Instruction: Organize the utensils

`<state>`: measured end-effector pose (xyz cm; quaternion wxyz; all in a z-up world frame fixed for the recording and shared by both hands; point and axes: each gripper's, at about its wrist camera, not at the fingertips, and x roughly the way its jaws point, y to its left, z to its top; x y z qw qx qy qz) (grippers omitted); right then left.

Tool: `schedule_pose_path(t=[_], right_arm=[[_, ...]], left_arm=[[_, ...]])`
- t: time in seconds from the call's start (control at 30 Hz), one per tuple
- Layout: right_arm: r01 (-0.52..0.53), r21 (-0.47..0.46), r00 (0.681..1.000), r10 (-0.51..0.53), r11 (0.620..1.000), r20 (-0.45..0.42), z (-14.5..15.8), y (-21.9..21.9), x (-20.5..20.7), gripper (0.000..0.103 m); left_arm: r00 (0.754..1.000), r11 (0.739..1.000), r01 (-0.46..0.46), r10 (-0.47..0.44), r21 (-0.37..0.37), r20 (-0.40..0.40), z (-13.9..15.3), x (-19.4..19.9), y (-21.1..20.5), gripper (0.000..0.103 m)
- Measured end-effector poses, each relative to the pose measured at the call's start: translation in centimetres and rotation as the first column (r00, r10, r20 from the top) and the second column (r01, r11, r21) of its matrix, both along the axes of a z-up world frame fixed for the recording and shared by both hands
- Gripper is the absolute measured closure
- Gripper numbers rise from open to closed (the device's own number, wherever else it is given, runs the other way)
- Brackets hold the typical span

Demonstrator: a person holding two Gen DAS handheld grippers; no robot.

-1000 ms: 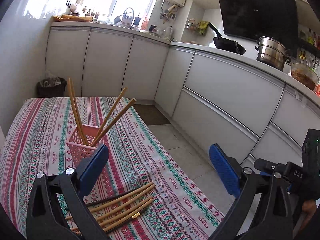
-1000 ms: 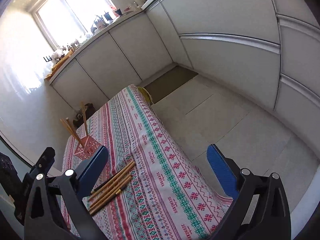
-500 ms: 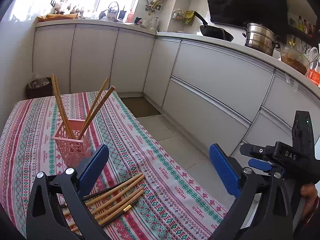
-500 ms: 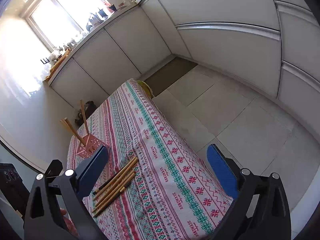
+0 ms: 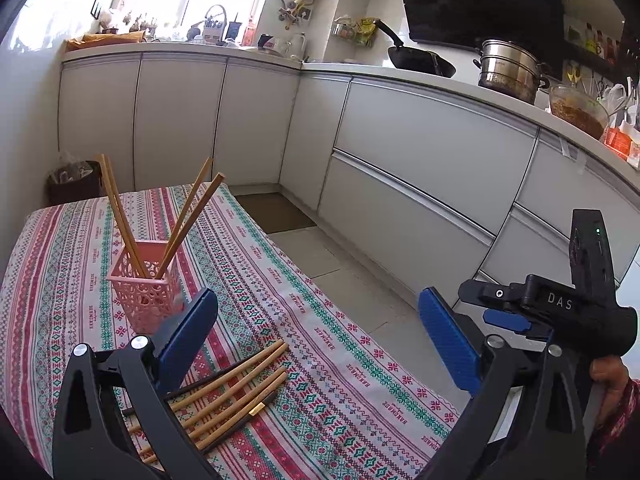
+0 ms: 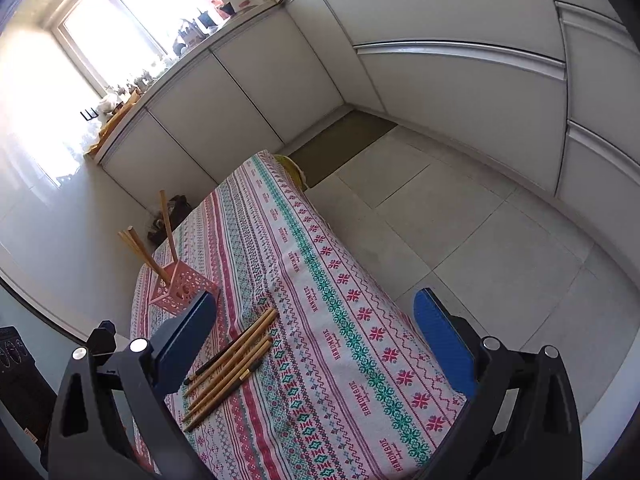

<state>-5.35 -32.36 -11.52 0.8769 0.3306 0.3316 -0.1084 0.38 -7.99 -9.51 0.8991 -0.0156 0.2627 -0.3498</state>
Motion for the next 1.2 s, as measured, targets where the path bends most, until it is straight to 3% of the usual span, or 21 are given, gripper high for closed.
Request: schedule_pose_path(t=[0.57, 0.77, 0.93, 1.03, 1.13, 1.2], right_arm=[[-0.005, 0.011, 1.000, 0.005, 1.000, -0.012, -0.2, 0.2, 0.2, 0.007], [-0.002, 0.033, 1.000, 0.002, 0.999, -0.011, -0.3, -0.4, 0.3, 0.007], [0.019, 0.066, 1.000, -0.019, 0.998, -0.009, -0.4, -1.2, 0.2, 0.007], [0.035, 0.109, 0.999, -0.033, 0.993, -0.020, -0.8, -1.8, 0.0, 0.007], [0.041, 0.206, 0.999, -0.035, 0.978, -0.033, -1.6, -2.6, -0.1, 0.007], [0.046, 0.274, 0.999, -0.037, 0.961, -0.039, -2.3, -3.1, -0.1, 0.007]], left_arm=[[0.999, 0.999, 0.030, -0.031, 0.022, 0.034, 0.7, -1.0, 0.5, 0.007], [0.998, 0.997, 0.044, -0.048, 0.071, 0.045, 1.2, -0.7, 1.0, 0.007], [0.999, 0.987, 0.035, -0.036, 0.158, 0.002, -0.6, 0.6, 1.1, 0.007], [0.997, 0.956, 0.077, -0.066, 0.282, -0.049, -2.8, 1.6, 0.5, 0.007], [0.988, 0.876, 0.154, -0.130, 0.457, -0.085, -5.7, 1.8, -0.8, 0.007], [0.971, 0.842, 0.237, -0.184, 0.485, -0.153, -7.0, 1.9, -1.3, 0.007]])
